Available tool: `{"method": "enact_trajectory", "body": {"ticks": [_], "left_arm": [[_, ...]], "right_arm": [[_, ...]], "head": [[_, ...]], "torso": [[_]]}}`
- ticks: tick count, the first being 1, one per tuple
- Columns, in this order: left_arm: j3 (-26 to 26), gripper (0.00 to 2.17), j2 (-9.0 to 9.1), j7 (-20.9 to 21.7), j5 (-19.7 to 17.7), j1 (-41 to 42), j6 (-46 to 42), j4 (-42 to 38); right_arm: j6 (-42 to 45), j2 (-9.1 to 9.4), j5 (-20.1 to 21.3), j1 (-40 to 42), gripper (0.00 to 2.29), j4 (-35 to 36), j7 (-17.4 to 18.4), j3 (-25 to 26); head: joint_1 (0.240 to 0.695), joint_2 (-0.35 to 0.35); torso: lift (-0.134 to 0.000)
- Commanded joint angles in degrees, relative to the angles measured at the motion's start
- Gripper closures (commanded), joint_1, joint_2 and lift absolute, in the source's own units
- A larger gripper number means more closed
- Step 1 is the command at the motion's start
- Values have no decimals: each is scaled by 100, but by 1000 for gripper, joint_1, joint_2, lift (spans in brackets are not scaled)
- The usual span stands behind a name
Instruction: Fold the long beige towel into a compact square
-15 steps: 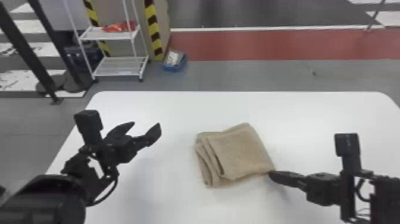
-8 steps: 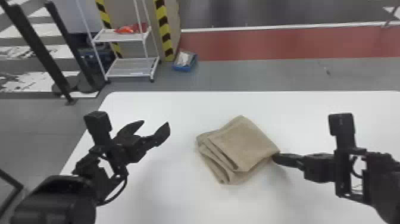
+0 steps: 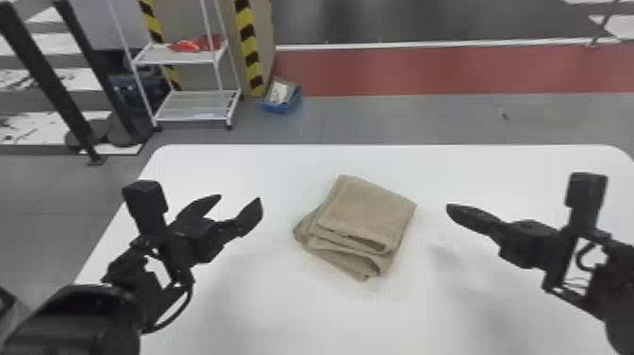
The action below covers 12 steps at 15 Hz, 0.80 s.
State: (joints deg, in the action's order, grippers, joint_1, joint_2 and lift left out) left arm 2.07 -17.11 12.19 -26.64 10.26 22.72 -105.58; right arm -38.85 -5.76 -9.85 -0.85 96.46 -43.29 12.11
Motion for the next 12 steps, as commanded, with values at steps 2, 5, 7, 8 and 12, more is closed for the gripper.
{"method": "enact_trajectory", "body": {"ticks": [2, 5, 7, 8, 12], "left_arm": [[-268, 87, 15, -50, 36, -68, -184, 117], [-541, 225, 15, -76, 150, -182, -254, 257], [-760, 772, 42, -147, 317, -297, -359, 468], [-936, 1308, 50, -235, 493, -367, -605, 635], [-1156, 1892, 68, -323, 853, -499, -781, 1004]], "right_arm": [[373, -127, -711, 692, 1656, 286, -347, 1233], [1093, -180, -790, 1202, 1656, 462, -532, 1918], [1427, -180, -799, 1465, 1656, 550, -681, 2147], [1480, -180, -878, 1509, 1656, 550, -751, 2182], [1797, -145, -1072, 1746, 1656, 646, -839, 2173]], "head": [[695, 22], [695, -102], [695, -161], [695, -180], [695, -230]], "torso": [[-124], [-124], [-124], [-124], [-124]]}}
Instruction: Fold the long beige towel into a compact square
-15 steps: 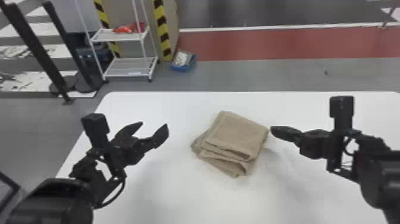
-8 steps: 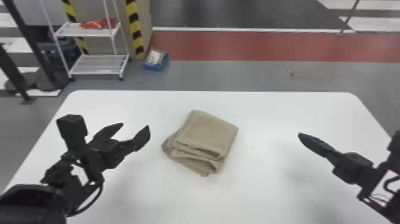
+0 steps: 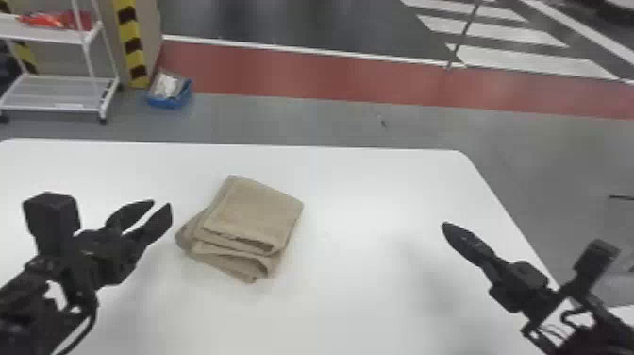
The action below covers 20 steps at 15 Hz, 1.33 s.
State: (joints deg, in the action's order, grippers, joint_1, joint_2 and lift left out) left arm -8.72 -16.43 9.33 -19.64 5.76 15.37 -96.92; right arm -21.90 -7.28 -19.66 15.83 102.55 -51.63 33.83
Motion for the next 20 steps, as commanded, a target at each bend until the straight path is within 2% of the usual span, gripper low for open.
{"method": "enact_trajectory", "body": {"ticks": [1, 5, 11, 16, 20], "left_arm": [[-113, 1892, -1, -72, 277, -84, -100, 261], [-201, 1892, -45, -72, 356, 22, -152, 367], [-253, 1889, 43, -63, 294, 364, -433, 173], [-412, 1889, 149, -72, 329, 426, -381, 15], [-526, 1889, 157, -63, 329, 575, -100, -222]], "right_arm": [[120, 16, -178, 114, 1656, 73, -40, 1], [225, 43, -442, 281, 1656, 99, -234, 150], [331, 60, -688, 421, 1656, 99, -401, 344], [331, 78, -706, 448, 1656, 99, -454, 379], [331, 95, -750, 457, 1656, 90, -524, 493]], "head": [[695, -230], [695, -222], [695, -264], [695, -291], [695, -324]], "torso": [[-124], [-124], [-124], [-124], [-124]]}}
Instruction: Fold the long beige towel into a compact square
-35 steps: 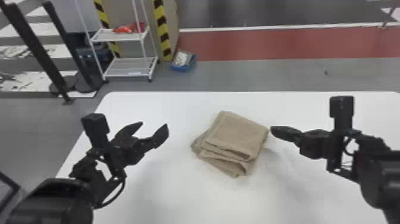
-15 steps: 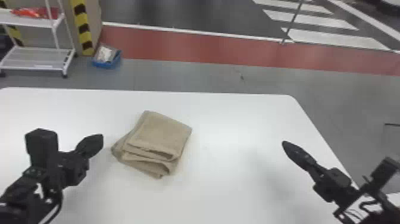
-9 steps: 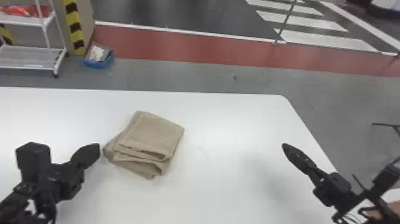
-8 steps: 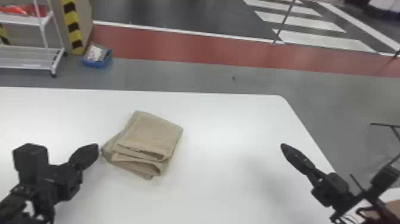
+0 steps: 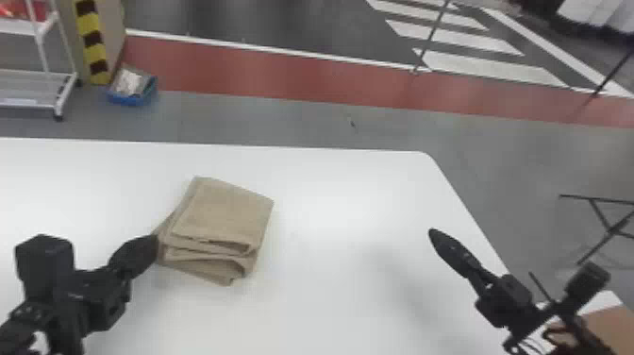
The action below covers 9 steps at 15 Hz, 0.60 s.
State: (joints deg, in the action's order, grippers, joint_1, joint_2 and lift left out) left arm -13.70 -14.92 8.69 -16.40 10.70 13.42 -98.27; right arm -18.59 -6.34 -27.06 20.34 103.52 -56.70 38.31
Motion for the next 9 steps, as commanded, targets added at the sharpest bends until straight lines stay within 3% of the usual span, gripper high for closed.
{"method": "enact_trajectory", "body": {"ticks": [1, 9], "left_arm": [[-53, 1889, -2, 1, 5, 108, 201, -210], [-308, 1889, 6, -16, -4, 723, 1150, -1449]], "right_arm": [[0, 1, -28, 5, 1656, -16, -25, 53], [-18, 1, -124, -4, 1656, 28, -17, 27]], "head": [[695, -332], [695, -350]], "torso": [[-124], [-124]]}}
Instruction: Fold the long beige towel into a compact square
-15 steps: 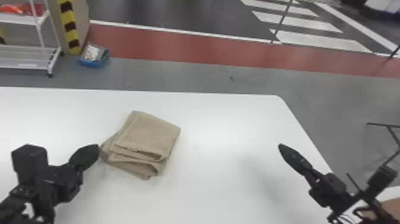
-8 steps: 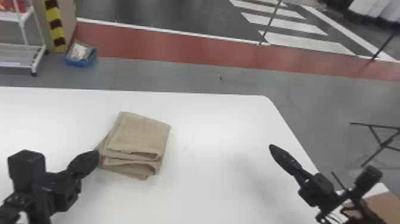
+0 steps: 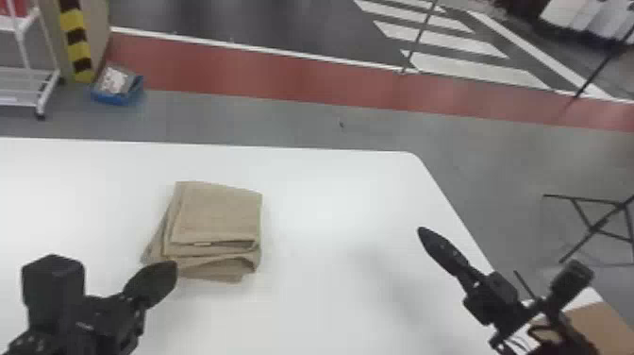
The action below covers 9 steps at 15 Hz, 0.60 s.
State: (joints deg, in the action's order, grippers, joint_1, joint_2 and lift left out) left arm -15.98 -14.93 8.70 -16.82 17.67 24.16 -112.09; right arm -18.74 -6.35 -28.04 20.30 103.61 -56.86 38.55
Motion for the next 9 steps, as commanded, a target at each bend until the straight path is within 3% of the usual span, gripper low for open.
{"method": "enact_trajectory", "body": {"ticks": [1, 5, 9], "left_arm": [[-72, 1889, 43, -123, 74, 26, -47, -59], [-19, 1889, 43, -844, 294, -299, -1207, 495], [-37, 1889, 34, -870, 584, -519, -1225, 996]], "right_arm": [[-39, 3, -35, 17, 1656, 54, 0, 30], [-21, 3, -70, 79, 1656, 72, -18, 92], [-39, 3, -79, 79, 1656, 89, -27, 136]], "head": [[695, -350], [695, -350], [695, -350]], "torso": [[-124], [-124], [-124]]}}
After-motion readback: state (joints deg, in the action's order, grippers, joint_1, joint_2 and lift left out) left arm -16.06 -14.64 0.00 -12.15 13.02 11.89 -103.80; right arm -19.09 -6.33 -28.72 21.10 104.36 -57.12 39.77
